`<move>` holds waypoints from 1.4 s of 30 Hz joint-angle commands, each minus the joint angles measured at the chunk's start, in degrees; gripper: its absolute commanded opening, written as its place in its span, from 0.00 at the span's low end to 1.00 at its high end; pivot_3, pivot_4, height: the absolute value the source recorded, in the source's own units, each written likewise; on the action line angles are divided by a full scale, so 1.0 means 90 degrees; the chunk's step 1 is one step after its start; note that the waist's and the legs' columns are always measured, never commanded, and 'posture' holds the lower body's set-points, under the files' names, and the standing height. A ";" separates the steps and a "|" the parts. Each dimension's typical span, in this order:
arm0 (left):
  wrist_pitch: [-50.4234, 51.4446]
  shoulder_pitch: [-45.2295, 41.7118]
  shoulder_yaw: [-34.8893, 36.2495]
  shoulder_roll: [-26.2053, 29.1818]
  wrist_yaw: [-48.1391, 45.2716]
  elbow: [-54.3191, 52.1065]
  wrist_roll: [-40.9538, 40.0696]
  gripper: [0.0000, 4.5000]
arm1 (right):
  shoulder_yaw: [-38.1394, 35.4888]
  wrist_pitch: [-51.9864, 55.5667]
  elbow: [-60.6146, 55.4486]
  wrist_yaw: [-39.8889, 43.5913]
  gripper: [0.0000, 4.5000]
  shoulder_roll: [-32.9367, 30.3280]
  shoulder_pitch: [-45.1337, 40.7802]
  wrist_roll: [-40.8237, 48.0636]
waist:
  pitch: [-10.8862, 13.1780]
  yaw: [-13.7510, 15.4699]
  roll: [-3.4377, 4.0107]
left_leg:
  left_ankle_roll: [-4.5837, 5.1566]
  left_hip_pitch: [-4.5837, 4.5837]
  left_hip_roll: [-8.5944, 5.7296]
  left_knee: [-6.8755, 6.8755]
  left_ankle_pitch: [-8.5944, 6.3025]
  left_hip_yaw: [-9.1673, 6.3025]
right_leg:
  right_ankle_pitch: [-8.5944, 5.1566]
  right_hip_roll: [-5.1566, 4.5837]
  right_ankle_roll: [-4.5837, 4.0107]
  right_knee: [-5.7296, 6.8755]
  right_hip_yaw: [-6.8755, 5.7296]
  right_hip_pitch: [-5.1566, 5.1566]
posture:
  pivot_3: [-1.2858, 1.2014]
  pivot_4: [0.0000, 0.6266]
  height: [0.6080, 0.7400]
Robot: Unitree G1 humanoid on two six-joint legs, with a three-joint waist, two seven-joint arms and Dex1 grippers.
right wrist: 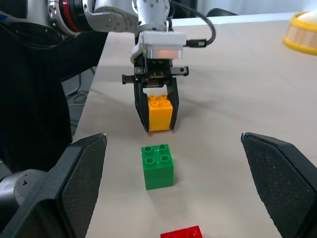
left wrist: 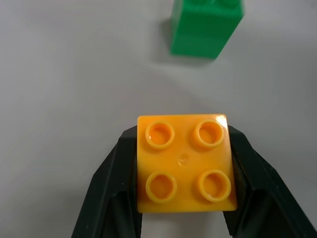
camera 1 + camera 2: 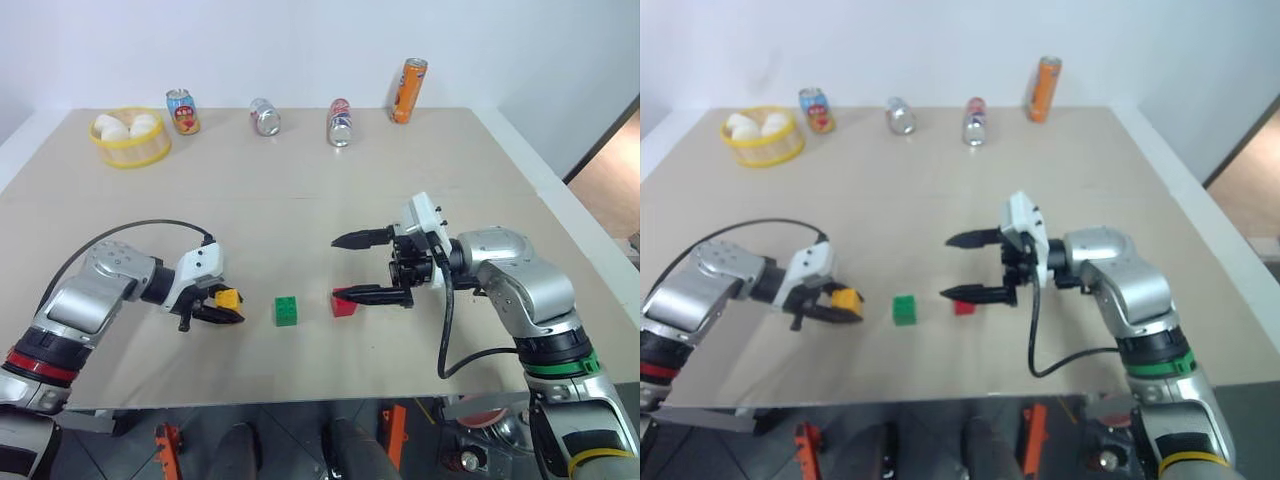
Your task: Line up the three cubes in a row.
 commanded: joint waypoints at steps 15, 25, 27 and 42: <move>-0.0312 -0.0034 -0.0064 -0.0072 -0.0358 0.0085 0.0209 0.64 | -0.0218 0.0089 -0.0392 -0.0191 1.00 -0.0152 0.0101 0.0222 | 0.0000 0.0001 0.0001 | 0.0000 0.0001 -0.0002 0.0008 0.0000 0.0000 | 0.0000 -0.0003 0.0001 0.0000 0.0000 0.0005 | 0.52 0.24 1.00; -0.0031 0.0090 0.0176 -0.0055 -0.0327 -0.0283 -0.0011 0.99 | -0.0202 0.0087 -0.0346 -0.0127 1.00 -0.0165 0.0076 0.0227 | 0.0000 0.0006 0.0001 | 0.0011 0.0005 -0.0001 0.0061 0.0008 0.0003 | 0.0006 -0.0008 -0.0020 0.0000 0.0004 0.0025 | 0.52 0.24 1.00; 0.0347 0.0106 0.0504 -0.0052 -0.0282 -0.0605 -0.0423 0.99 | -0.0274 0.0132 -0.0378 -0.0115 1.00 -0.0208 0.0120 0.0291 | 0.0000 0.0004 0.0001 | 0.0011 0.0004 -0.0002 0.0063 0.0008 0.0006 | 0.0007 -0.0009 -0.0019 0.0000 0.0007 0.0025 | 0.52 0.24 1.00; 0.2311 0.2271 0.5189 -0.0674 0.3338 -0.2723 -0.2464 0.99 | -0.2199 0.0410 -0.0509 -0.1383 1.00 -0.0668 0.1896 0.0681 | 0.0001 -0.0012 0.0000 | 0.0008 0.0016 0.0000 0.0007 -0.0003 -0.0003 | -0.0001 -0.0006 0.0013 -0.0002 0.0001 0.0020 | 0.52 0.24 1.00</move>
